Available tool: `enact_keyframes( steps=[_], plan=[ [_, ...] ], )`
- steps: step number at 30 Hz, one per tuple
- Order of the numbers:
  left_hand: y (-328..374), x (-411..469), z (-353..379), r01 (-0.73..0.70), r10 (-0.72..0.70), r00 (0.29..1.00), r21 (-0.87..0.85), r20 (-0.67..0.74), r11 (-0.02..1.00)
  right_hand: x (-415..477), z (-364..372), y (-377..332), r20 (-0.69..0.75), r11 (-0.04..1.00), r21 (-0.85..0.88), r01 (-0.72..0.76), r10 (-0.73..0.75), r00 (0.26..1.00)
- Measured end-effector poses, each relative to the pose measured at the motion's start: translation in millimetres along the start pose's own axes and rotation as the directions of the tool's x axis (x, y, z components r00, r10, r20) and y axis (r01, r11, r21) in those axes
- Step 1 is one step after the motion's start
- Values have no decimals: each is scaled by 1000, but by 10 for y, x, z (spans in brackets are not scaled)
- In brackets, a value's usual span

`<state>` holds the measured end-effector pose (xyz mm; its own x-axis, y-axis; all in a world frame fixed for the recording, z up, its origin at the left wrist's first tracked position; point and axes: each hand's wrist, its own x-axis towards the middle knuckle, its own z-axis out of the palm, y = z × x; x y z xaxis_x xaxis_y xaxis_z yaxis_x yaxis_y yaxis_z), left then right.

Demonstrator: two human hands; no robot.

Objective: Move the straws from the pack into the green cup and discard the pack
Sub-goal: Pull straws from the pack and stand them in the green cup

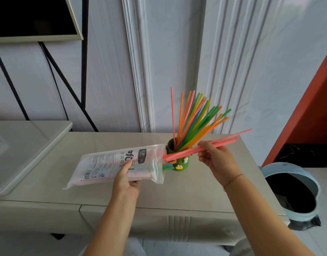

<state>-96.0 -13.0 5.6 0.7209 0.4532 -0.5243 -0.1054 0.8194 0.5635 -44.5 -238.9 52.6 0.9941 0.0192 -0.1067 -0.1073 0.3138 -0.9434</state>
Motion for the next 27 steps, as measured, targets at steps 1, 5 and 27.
enact_keyframes(
  steps=[1, 5, 27],
  plan=[
    [33, 17, -22, -7, 7, 1000, -5, -12, 1000, 18, -39, -55, -38, 1000, 4, 14, -14, 999],
    [65, 55, -81, -15, 15, 999, -1, -31, 1000, 97, -181, -259, -147, 996, 10, 90, -87, 985],
    [51, 46, -9, -26, 25, 999, -2, -30, 1000, 185, -345, -549, -340, 973, -160, 170, -215, 915]
  ],
)
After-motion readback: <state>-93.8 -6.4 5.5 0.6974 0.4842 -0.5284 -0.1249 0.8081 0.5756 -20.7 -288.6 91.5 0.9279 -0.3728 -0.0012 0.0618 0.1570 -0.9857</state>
